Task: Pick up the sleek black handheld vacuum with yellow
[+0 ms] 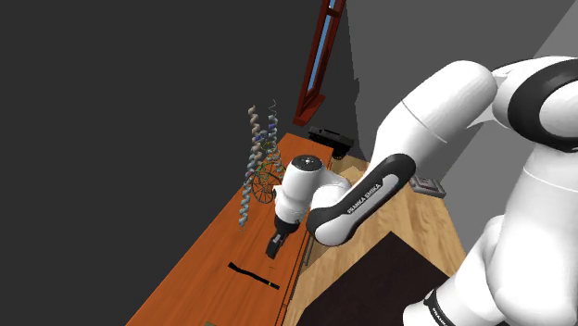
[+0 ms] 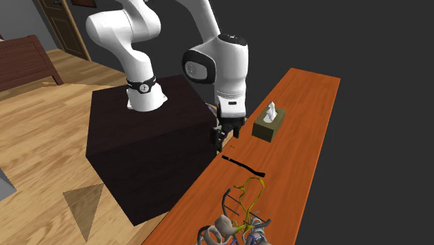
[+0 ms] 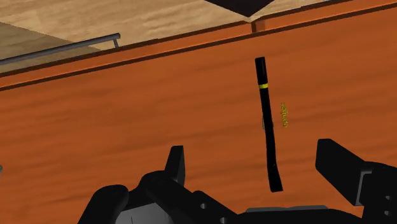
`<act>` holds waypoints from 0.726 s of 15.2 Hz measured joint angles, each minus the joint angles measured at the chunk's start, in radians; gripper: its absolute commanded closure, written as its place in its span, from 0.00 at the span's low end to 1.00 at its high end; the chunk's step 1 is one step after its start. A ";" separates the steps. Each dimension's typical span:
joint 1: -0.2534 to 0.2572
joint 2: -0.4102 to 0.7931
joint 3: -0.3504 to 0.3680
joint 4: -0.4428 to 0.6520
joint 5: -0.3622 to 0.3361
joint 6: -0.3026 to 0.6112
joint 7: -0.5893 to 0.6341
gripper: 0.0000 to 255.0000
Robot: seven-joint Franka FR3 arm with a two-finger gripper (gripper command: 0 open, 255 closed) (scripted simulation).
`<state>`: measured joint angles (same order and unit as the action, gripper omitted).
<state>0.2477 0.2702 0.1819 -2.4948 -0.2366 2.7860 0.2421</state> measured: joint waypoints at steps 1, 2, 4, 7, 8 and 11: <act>0.020 0.043 -0.009 0.024 -0.026 0.021 0.018 0.00; 0.037 0.087 -0.022 0.047 -0.051 0.044 0.031 0.00; 0.066 0.158 -0.040 0.091 -0.085 0.076 0.041 0.00; 0.133 0.269 -0.070 0.167 -0.128 0.119 0.073 0.00; 0.142 0.294 -0.075 0.186 -0.136 0.127 0.073 0.00; 0.164 0.344 -0.095 0.212 -0.150 0.155 0.083 0.00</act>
<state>0.4113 0.6147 0.0866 -2.2830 -0.3869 2.9413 0.3251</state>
